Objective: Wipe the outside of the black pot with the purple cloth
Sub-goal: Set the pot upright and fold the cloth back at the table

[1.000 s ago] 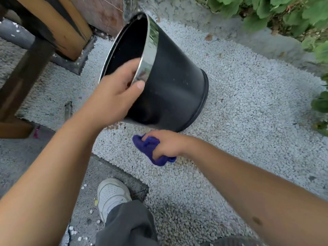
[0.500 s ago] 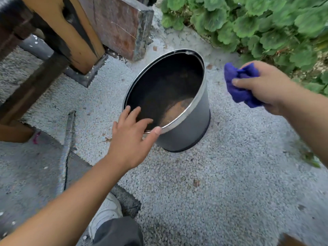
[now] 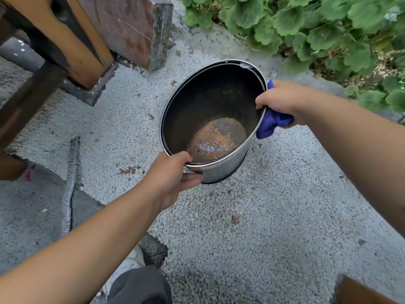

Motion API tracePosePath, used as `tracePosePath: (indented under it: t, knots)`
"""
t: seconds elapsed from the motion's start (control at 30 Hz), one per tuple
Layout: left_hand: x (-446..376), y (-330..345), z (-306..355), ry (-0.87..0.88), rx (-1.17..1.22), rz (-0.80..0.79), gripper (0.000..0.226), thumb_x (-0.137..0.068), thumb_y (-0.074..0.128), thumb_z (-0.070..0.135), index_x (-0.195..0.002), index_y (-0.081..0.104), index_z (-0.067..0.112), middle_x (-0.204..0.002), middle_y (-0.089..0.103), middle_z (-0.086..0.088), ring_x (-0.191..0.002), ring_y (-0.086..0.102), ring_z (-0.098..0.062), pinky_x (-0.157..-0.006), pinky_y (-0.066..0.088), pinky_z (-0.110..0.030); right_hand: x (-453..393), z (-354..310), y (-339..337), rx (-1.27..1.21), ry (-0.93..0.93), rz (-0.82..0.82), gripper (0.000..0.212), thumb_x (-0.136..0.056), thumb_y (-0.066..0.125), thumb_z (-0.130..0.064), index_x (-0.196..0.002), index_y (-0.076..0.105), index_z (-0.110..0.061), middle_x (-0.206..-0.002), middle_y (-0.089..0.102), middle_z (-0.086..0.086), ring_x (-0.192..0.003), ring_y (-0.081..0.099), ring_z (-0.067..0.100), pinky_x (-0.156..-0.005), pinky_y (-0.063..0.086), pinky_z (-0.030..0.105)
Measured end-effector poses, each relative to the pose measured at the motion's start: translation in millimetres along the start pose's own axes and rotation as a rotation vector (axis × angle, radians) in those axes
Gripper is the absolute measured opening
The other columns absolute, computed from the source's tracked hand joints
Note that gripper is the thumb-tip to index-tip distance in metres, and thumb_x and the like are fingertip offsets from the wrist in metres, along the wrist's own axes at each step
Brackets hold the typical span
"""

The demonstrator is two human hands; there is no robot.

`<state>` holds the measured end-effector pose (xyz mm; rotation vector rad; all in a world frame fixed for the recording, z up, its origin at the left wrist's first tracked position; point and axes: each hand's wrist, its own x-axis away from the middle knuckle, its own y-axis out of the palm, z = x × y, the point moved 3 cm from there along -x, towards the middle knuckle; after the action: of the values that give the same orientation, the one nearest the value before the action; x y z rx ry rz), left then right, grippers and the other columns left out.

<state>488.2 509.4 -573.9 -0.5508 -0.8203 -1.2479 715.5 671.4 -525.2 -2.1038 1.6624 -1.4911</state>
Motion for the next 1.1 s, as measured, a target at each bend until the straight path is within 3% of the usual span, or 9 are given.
tracePosePath:
  t: [0.17, 0.3, 0.4, 0.5, 0.6, 0.7, 0.83, 0.93, 1.1]
  knots:
    - [-8.4, -27.7, 52.5, 0.054, -0.16, 0.114, 0.029, -0.081, 0.048, 0.004, -0.106, 0.055, -0.007, -0.081, 0.072, -0.03, -0.072, 0.074, -0.042, -0.052, 0.06, -0.034, 9.0, -1.0, 0.7, -0.06, -0.014, 0.022, 0.011, -0.068, 0.06, -0.015, -0.069, 0.048, -0.013, -0.046, 0.045, 0.005, -0.032, 0.038, 0.016, -0.041, 0.038, 0.025]
    - [-20.3, -40.2, 105.1, 0.183, -0.285, 0.182, 0.048, -0.069, 0.051, 0.009, -0.116, 0.052, -0.003, -0.095, 0.07, -0.032, -0.067, 0.073, -0.043, -0.061, 0.062, -0.042, 15.8, 0.4, 13.3, -0.286, 0.027, 0.053, 0.013, -0.076, 0.062, -0.017, -0.076, 0.049, -0.017, -0.06, 0.05, 0.004, -0.05, 0.045, 0.018, -0.043, 0.043, 0.023]
    - [-40.5, -40.0, 134.8, 0.292, -0.331, 0.23, 0.048, -0.071, 0.052, 0.008, -0.118, 0.049, 0.003, -0.114, 0.062, -0.026, -0.062, 0.072, -0.042, -0.05, 0.06, -0.038, 15.8, -4.4, 27.4, -0.464, 0.061, 0.095, 0.013, -0.077, 0.061, -0.016, -0.082, 0.049, -0.018, -0.071, 0.052, 0.005, -0.058, 0.05, 0.019, -0.046, 0.044, 0.022]
    - [-59.9, -40.0, 153.4, 0.357, -0.383, 0.27, 0.039, -0.072, 0.049, 0.005, -0.11, 0.058, 0.008, -0.103, 0.068, -0.022, -0.063, 0.071, -0.042, -0.038, 0.048, -0.024, 12.9, -11.8, 39.2, -0.605, 0.087, 0.103, 0.015, -0.076, 0.061, -0.016, -0.082, 0.048, -0.02, -0.074, 0.052, 0.005, -0.059, 0.049, 0.02, -0.05, 0.043, 0.025]
    - [-73.2, -34.1, 162.0, 0.4, -0.382, 0.305, 0.022, -0.075, 0.047, 0.004, -0.086, 0.063, 0.015, -0.092, 0.071, -0.019, -0.055, 0.066, -0.034, -0.036, 0.048, -0.024, 8.4, -15.7, 45.2, -0.657, 0.131, 0.067, 0.014, -0.079, 0.065, -0.019, -0.083, 0.051, -0.018, -0.078, 0.056, 0.007, -0.061, 0.052, 0.021, -0.049, 0.045, 0.024]
    - [-87.9, -30.4, 161.2, 0.424, -0.383, 0.348, 0.024, -0.08, 0.047, 0.008, -0.098, 0.061, 0.016, -0.095, 0.068, -0.014, -0.064, 0.064, -0.03, -0.046, 0.057, -0.032, 2.4, -13.9, 49.6, -0.691, 0.169, 0.053, 0.017, -0.08, 0.068, -0.027, -0.085, 0.055, -0.017, -0.082, 0.059, 0.008, -0.065, 0.055, 0.022, -0.048, 0.048, 0.025]
    - [-92.0, -26.9, 156.6, 0.544, -0.244, 0.343, 0.014, -0.084, 0.052, 0.013, -0.095, 0.052, 0.022, -0.094, 0.061, -0.007, -0.067, 0.059, -0.021, -0.055, 0.053, -0.033, -2.2, -12.8, 47.8, -0.751, 0.128, 0.029, 0.028, -0.079, 0.075, -0.041, -0.088, 0.059, -0.02, -0.082, 0.068, 0.004, -0.066, 0.063, 0.02, -0.053, 0.052, 0.028]
    - [-91.7, -26.3, 145.2, 0.606, -0.203, 0.307, 0.024, -0.088, 0.057, 0.024, -0.111, 0.052, 0.019, -0.097, 0.06, -0.001, -0.067, 0.061, -0.016, -0.056, 0.051, -0.029, 1.1, -8.5, 45.4, -0.711, 0.046, -0.044, 0.036, -0.079, 0.075, -0.049, -0.097, 0.062, -0.022, -0.079, 0.075, 0.0, -0.066, 0.069, 0.015, -0.06, 0.056, 0.031]
    - [-70.0, -33.0, 106.4, 0.436, -0.063, 0.263, 0.067, -0.093, 0.048, 0.055, -0.147, 0.03, 0.021, -0.137, 0.046, 0.002, -0.124, 0.052, -0.019, -0.097, 0.049, -0.045, 24.1, 10.5, 51.4, -0.677, -0.107, -0.125, 0.016, -0.091, 0.067, -0.018, -0.103, 0.058, -0.025, -0.084, 0.07, -0.003, -0.063, 0.065, 0.011, -0.052, 0.05, 0.026]
